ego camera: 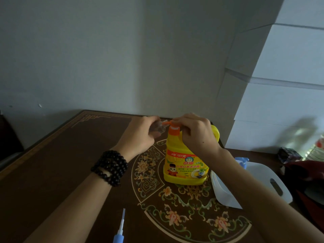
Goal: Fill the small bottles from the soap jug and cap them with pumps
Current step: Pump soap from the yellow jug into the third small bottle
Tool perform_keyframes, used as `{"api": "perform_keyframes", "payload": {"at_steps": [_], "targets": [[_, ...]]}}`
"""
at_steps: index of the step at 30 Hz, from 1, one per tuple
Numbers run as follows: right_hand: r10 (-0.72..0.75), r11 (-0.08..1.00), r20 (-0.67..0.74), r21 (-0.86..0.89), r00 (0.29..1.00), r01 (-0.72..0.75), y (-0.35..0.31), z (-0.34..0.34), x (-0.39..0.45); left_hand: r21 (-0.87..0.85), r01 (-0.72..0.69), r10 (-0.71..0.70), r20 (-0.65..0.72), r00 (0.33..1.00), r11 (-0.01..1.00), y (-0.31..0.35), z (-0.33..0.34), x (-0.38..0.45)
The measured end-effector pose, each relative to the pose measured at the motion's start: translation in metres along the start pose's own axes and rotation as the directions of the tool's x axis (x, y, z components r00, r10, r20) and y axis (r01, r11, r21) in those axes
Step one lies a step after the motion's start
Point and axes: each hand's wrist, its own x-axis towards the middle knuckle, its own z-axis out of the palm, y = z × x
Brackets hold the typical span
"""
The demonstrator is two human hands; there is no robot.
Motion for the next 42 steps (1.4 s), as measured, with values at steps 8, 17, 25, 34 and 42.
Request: {"api": "perform_keyframes", "payload": {"at_steps": [8,17,25,34,42], "targets": [[-0.052,0.998,0.101,-0.033,0.994,0.056,-0.007,-0.024,0.024,-0.003,-0.001,0.001,-0.027,1.000,1.000,0.009,-0.016,0.008],[-0.029,1.000,-0.010,0.005,1.000,0.029,0.000,-0.013,0.017,0.006,-0.047,0.047,-0.064,0.997,0.999,0.008,-0.010,0.008],[0.007,1.000,0.052,0.002,0.999,-0.007,0.002,-0.002,0.011,0.047,-0.066,0.068,-0.042,0.997,0.997,0.000,0.004,-0.003],[-0.097,0.995,0.086,-0.030,0.991,0.100,-0.001,-0.024,0.026,0.074,-0.069,0.076,-0.090,0.993,0.995,0.013,-0.010,0.005],[-0.008,0.997,-0.055,0.081,0.998,0.012,0.003,-0.001,0.006,0.049,-0.116,0.120,-0.085,0.989,0.992,0.002,0.006,-0.001]]}}
